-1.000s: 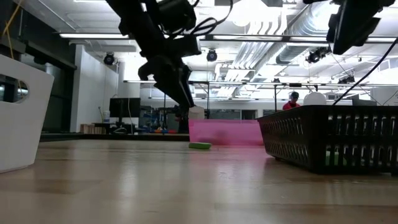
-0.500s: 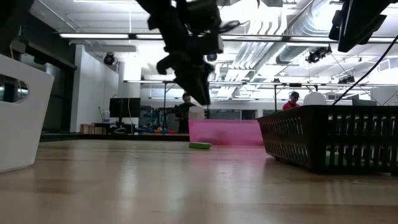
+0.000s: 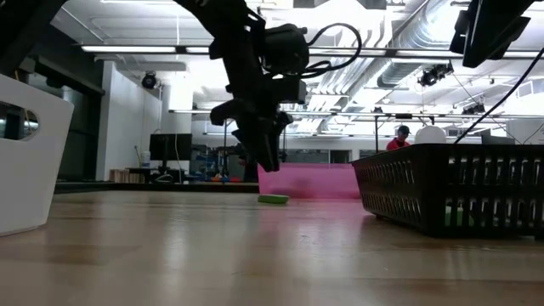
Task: Pick & Place School Supplies
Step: Put the green eraser into the black bin
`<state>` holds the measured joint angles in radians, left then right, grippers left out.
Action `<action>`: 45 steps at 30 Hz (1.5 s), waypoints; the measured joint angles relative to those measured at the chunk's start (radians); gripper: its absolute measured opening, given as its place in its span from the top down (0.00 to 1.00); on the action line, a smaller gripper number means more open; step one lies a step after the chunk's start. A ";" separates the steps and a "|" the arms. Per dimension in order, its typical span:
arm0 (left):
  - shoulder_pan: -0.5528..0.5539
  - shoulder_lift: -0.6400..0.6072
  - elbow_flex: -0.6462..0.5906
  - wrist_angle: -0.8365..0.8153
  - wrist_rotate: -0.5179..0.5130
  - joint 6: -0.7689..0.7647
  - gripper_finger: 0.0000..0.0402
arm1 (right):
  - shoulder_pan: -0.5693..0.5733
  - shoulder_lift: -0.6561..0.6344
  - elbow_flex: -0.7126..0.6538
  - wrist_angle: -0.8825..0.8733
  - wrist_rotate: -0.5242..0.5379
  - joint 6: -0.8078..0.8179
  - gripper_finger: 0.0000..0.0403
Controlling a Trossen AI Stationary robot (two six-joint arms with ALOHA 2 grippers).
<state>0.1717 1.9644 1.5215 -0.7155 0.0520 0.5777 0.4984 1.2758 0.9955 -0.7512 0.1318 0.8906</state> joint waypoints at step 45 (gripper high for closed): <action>-0.034 0.081 -0.001 0.033 -0.089 0.290 0.69 | 0.000 0.000 0.000 0.006 0.000 0.001 0.74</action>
<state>0.1374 2.0457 1.5204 -0.6824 -0.0370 0.8676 0.4988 1.2758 0.9955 -0.7453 0.1314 0.8921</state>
